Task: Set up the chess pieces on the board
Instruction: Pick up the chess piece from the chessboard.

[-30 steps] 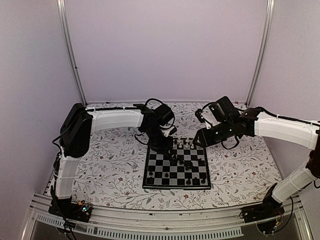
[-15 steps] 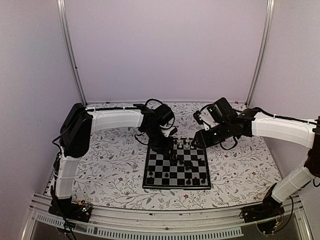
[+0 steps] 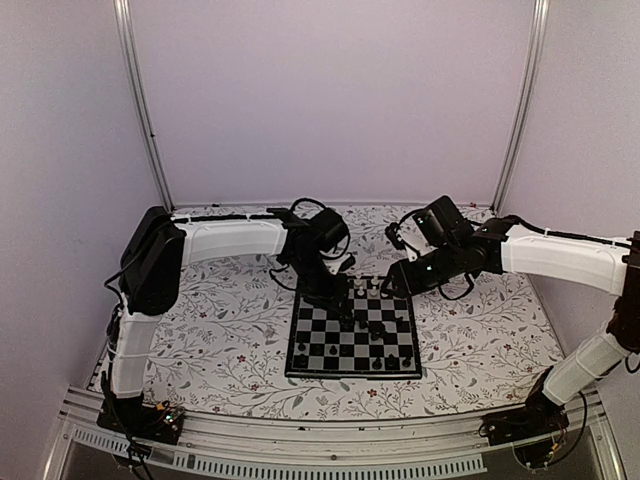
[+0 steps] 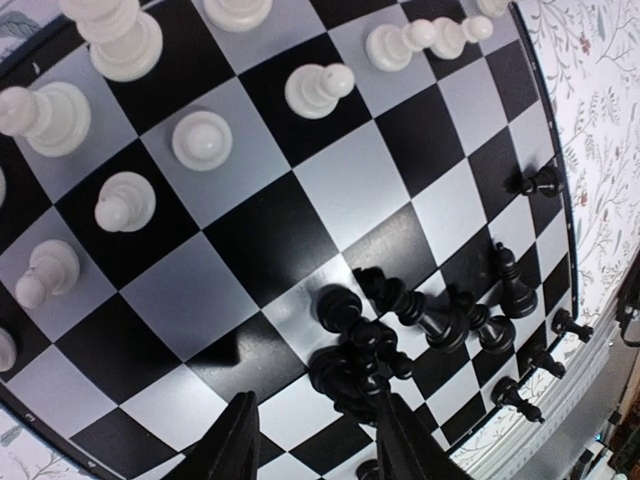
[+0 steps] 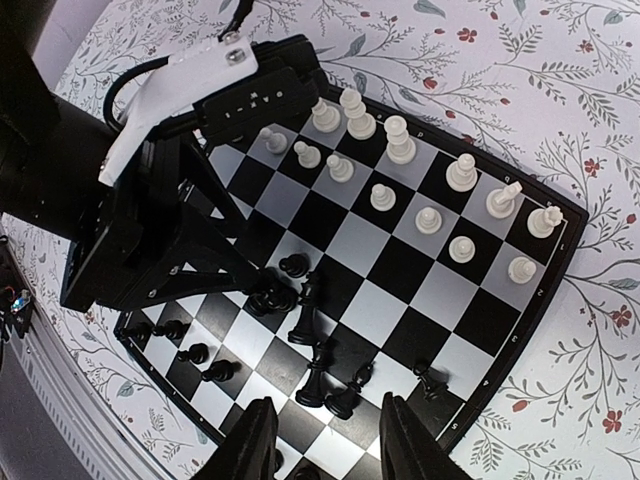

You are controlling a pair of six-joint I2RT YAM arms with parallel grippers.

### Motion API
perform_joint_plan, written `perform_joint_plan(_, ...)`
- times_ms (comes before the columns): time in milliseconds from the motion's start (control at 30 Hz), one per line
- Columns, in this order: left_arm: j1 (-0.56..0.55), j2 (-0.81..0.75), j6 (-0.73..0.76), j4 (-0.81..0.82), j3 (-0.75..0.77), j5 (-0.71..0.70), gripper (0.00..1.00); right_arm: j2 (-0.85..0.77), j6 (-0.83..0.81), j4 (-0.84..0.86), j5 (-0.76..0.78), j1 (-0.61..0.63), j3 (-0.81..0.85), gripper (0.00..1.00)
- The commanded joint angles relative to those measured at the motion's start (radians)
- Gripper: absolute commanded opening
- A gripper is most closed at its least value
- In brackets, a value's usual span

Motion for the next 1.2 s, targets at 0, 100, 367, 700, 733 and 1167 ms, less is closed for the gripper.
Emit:
perform_joint_plan(0, -0.014, 0.009, 0.001, -0.009, 0.027, 0.029, 0.43, 0.016, 0.001, 0.02, -0.018, -0.009, -0.013, 0.38)
perform_joint_plan(100, -0.018, 0.01, 0.005, -0.004, 0.027, 0.038, 0.43, 0.018, 0.001, 0.022, -0.021, -0.009, -0.015, 0.38)
perform_joint_plan(367, -0.021, 0.012, 0.006, -0.005, 0.01, 0.046, 0.42, 0.024, 0.0, 0.025, -0.027, -0.009, -0.026, 0.38)
perform_joint_plan(700, -0.018, 0.033, 0.004, -0.042, 0.009, 0.047, 0.39, 0.026, 0.006, 0.033, -0.03, -0.009, -0.034, 0.38)
perform_joint_plan(733, -0.016, 0.03, 0.002, -0.043, 0.006, 0.045, 0.38, 0.026, 0.007, 0.035, -0.032, -0.009, -0.036, 0.38)
perform_joint_plan(1167, 0.007, 0.01, 0.005, -0.046, -0.022, 0.05, 0.15, 0.033, 0.016, 0.043, -0.035, -0.009, -0.041, 0.38)
